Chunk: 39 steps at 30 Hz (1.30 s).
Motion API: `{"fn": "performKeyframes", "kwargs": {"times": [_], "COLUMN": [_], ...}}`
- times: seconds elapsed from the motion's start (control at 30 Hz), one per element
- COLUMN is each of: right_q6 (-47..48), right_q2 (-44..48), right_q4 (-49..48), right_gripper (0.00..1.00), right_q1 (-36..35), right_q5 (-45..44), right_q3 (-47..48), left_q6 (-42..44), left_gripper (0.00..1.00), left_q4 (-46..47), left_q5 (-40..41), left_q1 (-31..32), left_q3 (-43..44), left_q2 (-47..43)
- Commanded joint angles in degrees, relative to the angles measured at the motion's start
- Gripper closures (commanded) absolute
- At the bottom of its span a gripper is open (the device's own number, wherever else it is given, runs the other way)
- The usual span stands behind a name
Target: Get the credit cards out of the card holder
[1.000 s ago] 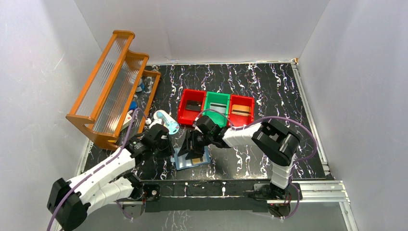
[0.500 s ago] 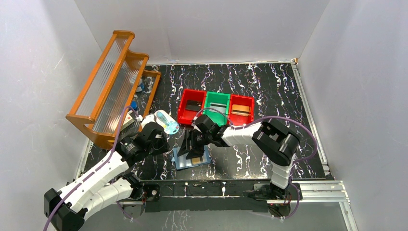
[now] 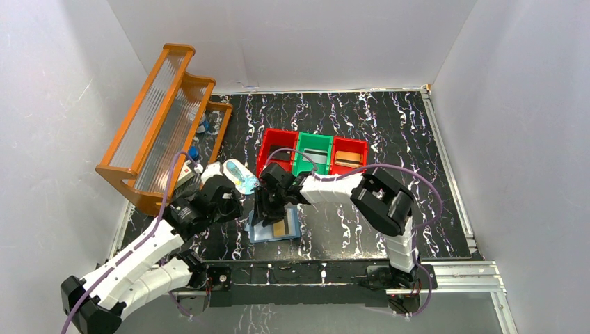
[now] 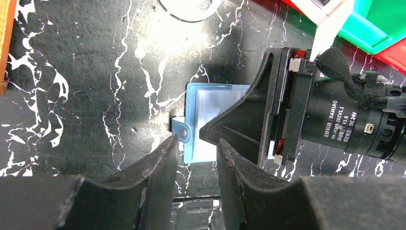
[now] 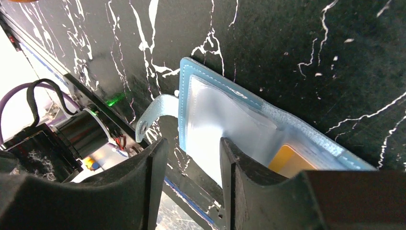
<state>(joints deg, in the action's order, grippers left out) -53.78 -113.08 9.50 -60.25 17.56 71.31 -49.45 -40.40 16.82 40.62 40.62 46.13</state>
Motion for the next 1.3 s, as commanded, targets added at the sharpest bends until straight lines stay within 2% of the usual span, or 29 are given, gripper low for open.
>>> {"fn": "performKeyframes", "kwargs": {"times": [0.0, 0.17, 0.27, 0.4, 0.53, 0.73, 0.9, 1.0, 1.27], "right_q6": [2.26, 2.69, 2.25, 0.66, -0.45, -5.30, -8.71, -10.74, -13.64], "right_q2": [0.02, 4.38, 8.50, 14.46, 20.30, 26.98, 32.31, 34.76, 34.57], "right_q4": [6.27, 1.09, 0.03, 3.30, 6.48, 7.77, 5.53, 2.01, -8.99], "right_gripper": [0.48, 0.45, 0.41, 0.39, 0.39, 0.42, 0.47, 0.50, 0.56], "right_q1": [-0.57, -0.57, -0.45, 0.55, 2.51, 5.33, 6.28, 6.45, 6.46], "right_q5": [-4.00, -2.48, -5.35, -11.04, -16.95, -20.93, -22.63, -21.19, -14.10], "right_q3": [1.08, 0.08, -0.95, -2.10, -5.36, -14.09, -20.67, -24.60, -29.54], "left_q6": [0.49, 1.16, 1.47, 0.76, 2.11, 7.14, 8.60, 6.30, 2.21], "left_gripper": [0.65, 0.65, 0.64, 0.56, 0.53, 0.51, 0.54, 0.59, 0.65], "left_q4": [-1.64, -1.63, -1.37, 0.45, 4.34, 10.27, 17.60, 22.08, 25.58], "left_q5": [2.34, 2.06, 1.75, 0.65, -3.21, -12.30, -25.90, -32.74, -34.00], "left_q1": [-0.19, -0.19, -0.19, -0.22, -0.19, -0.19, -0.19, -0.20, -1.10], "left_q3": [2.34, 2.92, 3.59, 4.25, 4.98, 8.26, 8.27, 6.37, 0.03], "left_q2": [-1.94, -1.60, -1.32, -1.52, -0.06, 5.20, 11.61, 15.31, 21.19]}}
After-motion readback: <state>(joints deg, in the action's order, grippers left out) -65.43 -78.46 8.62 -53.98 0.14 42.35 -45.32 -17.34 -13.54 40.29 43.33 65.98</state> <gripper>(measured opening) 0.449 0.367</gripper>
